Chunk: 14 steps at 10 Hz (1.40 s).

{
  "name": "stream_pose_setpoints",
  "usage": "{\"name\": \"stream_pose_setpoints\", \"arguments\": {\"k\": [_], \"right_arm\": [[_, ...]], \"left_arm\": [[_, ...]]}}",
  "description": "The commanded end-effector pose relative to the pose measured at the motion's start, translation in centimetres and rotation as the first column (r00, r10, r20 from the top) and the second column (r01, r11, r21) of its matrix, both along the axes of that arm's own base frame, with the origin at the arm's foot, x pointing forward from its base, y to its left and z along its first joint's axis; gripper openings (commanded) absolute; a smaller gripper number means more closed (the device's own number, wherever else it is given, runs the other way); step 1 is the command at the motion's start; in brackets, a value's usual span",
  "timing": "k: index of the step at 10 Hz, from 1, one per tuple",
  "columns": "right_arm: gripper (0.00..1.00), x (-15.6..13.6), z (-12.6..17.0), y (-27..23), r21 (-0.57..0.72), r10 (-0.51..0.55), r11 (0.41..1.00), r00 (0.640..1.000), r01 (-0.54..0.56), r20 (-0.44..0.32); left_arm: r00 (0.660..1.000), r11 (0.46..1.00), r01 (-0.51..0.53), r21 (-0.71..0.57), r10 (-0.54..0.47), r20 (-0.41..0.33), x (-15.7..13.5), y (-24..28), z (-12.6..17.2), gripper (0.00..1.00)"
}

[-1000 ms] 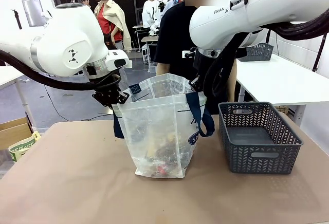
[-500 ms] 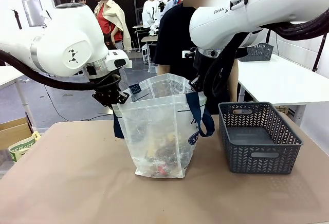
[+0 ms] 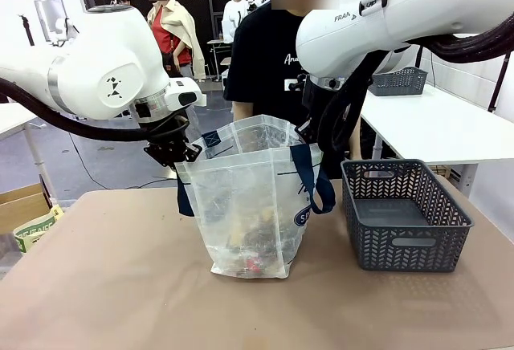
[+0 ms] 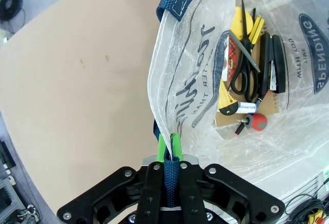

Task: Transfer purchased items from the store into the shopping bag.
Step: Move the Reusable shopping bag to the right side of the table.

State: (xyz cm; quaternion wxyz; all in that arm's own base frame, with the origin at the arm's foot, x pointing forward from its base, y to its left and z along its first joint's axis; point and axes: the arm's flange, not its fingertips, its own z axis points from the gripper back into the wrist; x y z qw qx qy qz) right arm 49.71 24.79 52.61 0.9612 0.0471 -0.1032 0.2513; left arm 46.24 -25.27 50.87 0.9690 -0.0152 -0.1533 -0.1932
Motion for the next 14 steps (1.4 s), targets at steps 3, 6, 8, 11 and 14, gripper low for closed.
{"name": "stream_pose_setpoints", "arguments": {"k": [3,6,8,11,14], "right_arm": [[0.00,0.1,0.0,-0.3,-0.001,-0.004,1.000,1.000,0.004,0.001],[0.00,0.1,0.0,-0.3,-0.001,-0.004,1.000,1.000,0.004,0.001],[0.00,0.1,0.0,-0.3,-0.001,-0.004,1.000,1.000,0.004,0.001],[0.00,0.0,0.0,0.0,0.000,0.000,1.000,1.000,0.000,0.000],[0.00,-0.8,0.5,2.4,-0.010,0.029,1.000,0.999,-0.029,0.028]], "left_arm": [[1.000,1.000,-0.006,0.000,0.006,0.001,0.1,0.3,0.0,0.00],[1.000,1.000,-0.006,0.000,0.006,0.001,0.1,0.3,0.0,0.00],[1.000,1.000,-0.006,0.000,0.006,0.001,0.1,0.3,0.0,0.00],[1.000,1.000,0.000,0.000,0.000,0.000,0.0,0.0,0.0,0.00],[0.999,0.998,0.035,-0.057,-0.033,0.029,-0.1,-1.7,1.1,0.00]]}}
